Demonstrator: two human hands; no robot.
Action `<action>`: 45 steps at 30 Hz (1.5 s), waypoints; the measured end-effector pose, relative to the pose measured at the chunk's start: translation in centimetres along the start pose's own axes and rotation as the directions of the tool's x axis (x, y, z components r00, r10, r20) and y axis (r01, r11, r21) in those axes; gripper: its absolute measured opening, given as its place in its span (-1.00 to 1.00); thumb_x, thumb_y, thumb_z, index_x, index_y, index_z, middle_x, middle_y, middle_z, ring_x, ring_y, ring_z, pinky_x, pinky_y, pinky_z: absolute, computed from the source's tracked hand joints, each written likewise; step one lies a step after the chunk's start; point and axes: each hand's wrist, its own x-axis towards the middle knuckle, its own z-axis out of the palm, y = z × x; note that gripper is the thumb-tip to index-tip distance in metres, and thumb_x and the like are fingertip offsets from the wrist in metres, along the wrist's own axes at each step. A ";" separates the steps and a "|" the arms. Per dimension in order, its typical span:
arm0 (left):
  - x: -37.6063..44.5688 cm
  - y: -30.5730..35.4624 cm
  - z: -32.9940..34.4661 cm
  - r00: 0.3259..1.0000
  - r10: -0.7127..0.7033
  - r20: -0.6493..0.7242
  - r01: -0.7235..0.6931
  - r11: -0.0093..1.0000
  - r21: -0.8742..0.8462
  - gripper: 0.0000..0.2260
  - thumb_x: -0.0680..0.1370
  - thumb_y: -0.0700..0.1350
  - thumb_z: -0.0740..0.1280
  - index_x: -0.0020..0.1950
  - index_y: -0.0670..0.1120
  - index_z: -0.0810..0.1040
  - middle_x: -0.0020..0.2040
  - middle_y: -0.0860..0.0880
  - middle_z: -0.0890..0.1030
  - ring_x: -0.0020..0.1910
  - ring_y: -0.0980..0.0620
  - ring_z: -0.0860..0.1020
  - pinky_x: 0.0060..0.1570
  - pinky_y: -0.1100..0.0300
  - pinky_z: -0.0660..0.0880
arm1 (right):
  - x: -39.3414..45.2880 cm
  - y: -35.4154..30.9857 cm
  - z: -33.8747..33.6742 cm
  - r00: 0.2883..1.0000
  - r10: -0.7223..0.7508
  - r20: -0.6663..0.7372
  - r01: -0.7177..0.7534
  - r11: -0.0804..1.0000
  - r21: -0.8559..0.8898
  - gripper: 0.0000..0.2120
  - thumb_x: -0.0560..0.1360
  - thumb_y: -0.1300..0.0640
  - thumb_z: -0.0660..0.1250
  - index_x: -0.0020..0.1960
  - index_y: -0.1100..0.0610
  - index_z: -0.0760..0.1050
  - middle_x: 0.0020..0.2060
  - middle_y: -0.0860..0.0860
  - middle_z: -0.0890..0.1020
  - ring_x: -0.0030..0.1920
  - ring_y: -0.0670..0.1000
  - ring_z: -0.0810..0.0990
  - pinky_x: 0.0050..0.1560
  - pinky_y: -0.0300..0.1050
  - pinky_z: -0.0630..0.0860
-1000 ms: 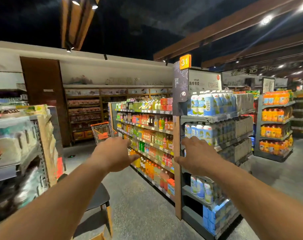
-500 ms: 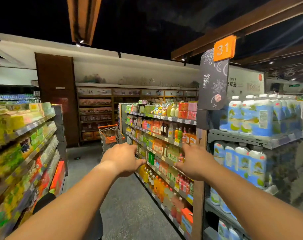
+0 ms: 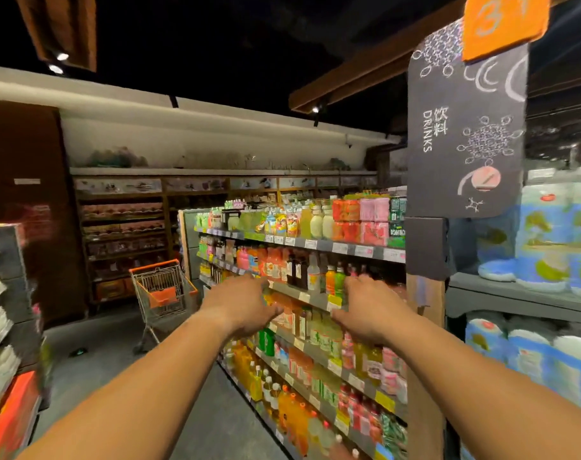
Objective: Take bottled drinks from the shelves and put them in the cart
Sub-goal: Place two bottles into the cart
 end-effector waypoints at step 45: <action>80.0 -6.3 24.7 0.789 0.556 -0.261 -0.572 0.509 -0.643 -0.32 0.52 0.16 0.37 0.48 -0.17 0.24 0.39 -0.19 0.39 0.34 -0.22 0.44 0.26 -0.04 0.44 | 69.9 2.1 22.0 0.510 0.762 -0.399 -0.791 0.598 0.130 -0.40 0.49 -0.13 0.35 0.36 0.17 0.26 0.31 0.16 0.40 0.24 0.25 0.51 0.12 0.08 0.48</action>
